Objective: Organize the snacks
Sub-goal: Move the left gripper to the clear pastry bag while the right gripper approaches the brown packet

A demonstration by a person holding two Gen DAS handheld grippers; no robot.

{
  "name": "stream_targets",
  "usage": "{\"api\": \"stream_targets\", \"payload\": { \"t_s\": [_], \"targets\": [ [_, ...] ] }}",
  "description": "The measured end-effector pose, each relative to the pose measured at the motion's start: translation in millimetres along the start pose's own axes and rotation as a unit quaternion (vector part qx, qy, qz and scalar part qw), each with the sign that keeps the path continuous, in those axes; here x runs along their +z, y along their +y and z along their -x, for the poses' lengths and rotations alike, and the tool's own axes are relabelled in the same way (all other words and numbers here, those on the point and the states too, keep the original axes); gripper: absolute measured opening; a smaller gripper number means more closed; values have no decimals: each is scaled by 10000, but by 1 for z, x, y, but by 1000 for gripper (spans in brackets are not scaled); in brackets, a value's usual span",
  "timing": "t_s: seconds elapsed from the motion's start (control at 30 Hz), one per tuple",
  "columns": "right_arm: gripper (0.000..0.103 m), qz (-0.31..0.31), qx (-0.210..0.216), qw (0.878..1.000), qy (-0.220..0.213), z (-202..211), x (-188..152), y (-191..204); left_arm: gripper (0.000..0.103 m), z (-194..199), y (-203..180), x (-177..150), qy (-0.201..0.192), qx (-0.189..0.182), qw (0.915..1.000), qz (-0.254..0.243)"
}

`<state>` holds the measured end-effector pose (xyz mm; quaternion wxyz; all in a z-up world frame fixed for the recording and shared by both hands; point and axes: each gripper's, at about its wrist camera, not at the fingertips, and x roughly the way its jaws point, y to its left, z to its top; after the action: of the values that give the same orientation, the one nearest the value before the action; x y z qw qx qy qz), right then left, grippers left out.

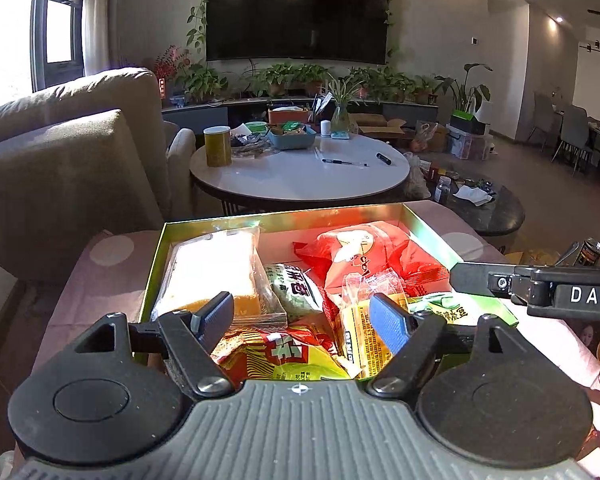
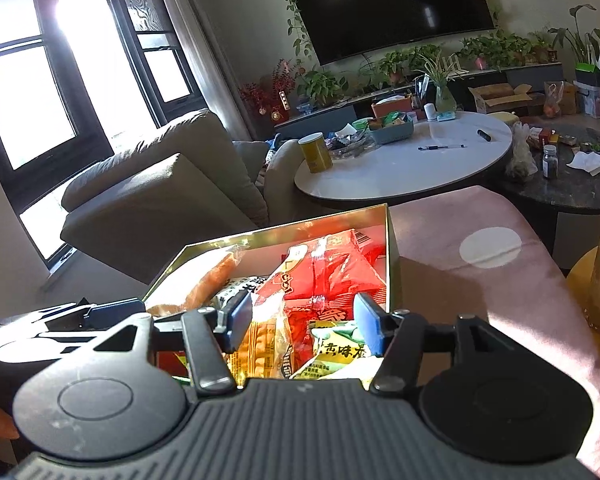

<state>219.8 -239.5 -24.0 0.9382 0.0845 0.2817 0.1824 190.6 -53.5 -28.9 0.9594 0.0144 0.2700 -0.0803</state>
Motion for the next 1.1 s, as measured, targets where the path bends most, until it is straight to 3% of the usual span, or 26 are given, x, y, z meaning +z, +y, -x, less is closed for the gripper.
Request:
{"api": "stream_targets", "payload": {
  "t_s": [0.23, 0.47, 0.67, 0.83, 1.0, 1.1],
  "targets": [
    [59, 37, -38, 10000, 70, 9, -10, 10, 74, 20, 13, -8, -57, 65, 9998, 154],
    [59, 192, -49, 9997, 146, 17, -20, 26, 78, 39, 51, -25, -98, 399, 9976, 559],
    [64, 424, -97, 9987, 267, 15, -32, 40, 78, 42, 80, -54, 281, 464, 9949, 855],
    [64, 502, -96, 9974, 505, 8, -42, 48, 78, 30, 79, -73, 679, 393, 9932, 860],
    [66, 666, -133, 9949, 742, 7, -55, 56, 78, 13, 69, -80, 839, 376, 9938, 633],
    [67, 808, -210, 9921, 934, 4, -65, 58, 78, 4, 70, -82, 884, 270, 9929, 743]
  ]
}}
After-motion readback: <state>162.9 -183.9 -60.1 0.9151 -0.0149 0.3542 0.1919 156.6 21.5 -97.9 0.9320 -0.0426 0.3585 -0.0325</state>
